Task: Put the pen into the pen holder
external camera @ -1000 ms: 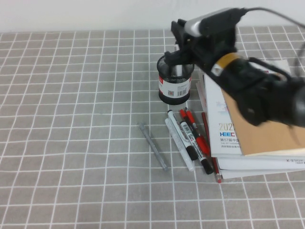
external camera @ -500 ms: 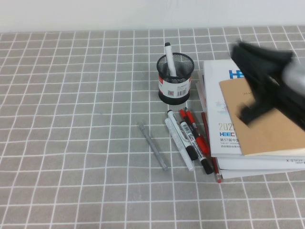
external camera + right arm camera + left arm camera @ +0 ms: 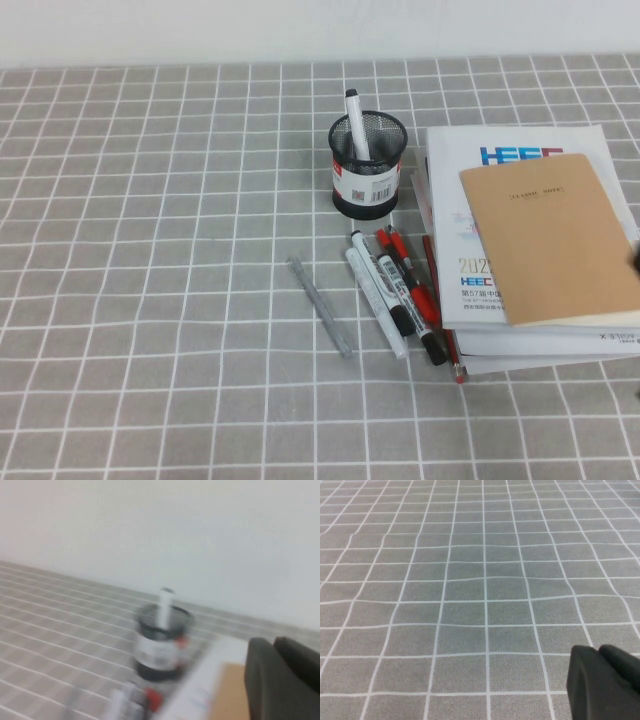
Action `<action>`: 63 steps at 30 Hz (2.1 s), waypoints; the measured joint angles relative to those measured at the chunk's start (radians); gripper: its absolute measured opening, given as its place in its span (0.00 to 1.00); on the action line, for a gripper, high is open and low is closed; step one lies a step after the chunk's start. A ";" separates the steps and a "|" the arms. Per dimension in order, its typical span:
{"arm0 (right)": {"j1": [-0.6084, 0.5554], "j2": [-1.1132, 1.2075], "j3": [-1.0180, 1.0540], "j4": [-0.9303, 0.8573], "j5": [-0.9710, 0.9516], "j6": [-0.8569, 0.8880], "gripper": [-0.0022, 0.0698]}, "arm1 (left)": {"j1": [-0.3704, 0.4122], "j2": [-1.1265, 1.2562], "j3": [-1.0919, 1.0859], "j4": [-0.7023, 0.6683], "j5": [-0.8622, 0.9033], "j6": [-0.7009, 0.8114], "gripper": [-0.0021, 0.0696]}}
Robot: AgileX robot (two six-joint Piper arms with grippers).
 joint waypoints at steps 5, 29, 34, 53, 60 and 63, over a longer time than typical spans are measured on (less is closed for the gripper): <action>-0.140 -0.135 0.053 0.068 0.138 -0.052 0.01 | 0.000 0.000 0.000 0.000 0.000 0.000 0.02; -0.442 -0.612 0.139 0.106 0.612 -0.060 0.01 | 0.000 0.000 0.000 0.000 0.000 0.000 0.02; -0.551 -0.727 0.224 0.106 0.650 -0.048 0.01 | 0.000 0.000 0.000 0.000 0.000 0.000 0.02; -0.458 -0.752 0.241 0.020 0.863 0.189 0.01 | 0.000 0.000 0.000 0.000 0.000 0.000 0.02; -0.458 -0.752 0.241 0.020 0.865 0.023 0.01 | 0.000 0.000 0.000 0.000 0.000 0.000 0.02; -0.458 -0.752 0.241 0.020 0.865 0.007 0.01 | 0.000 0.000 0.000 0.000 0.000 0.000 0.02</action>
